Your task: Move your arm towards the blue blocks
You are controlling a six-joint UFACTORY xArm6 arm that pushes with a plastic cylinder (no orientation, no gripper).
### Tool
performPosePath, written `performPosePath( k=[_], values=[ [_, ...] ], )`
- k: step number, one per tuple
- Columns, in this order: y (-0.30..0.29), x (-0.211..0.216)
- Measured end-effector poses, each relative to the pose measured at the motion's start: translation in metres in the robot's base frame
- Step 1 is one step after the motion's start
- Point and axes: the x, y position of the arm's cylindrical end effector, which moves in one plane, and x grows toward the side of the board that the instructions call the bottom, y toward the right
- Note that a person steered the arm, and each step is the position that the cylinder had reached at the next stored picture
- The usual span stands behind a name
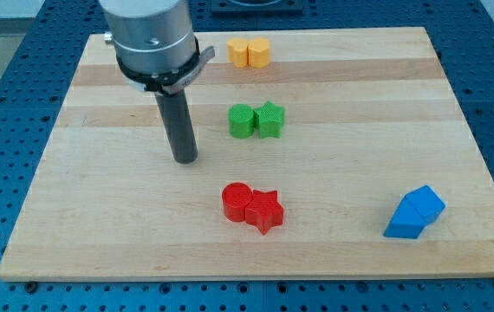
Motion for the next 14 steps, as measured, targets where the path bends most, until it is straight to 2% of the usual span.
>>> performPosePath(
  k=[1,4,5,6,8,9,10,11,12,13,14],
  values=[
    [0.025,-0.006],
    [0.165,-0.005],
    [0.195,-0.007],
    [0.216,-0.015],
    [0.213,-0.038],
    [0.268,-0.035],
    [0.351,-0.034],
    [0.419,0.008],
    [0.432,0.084],
    [0.424,0.137],
    [0.380,0.137]
  ],
)
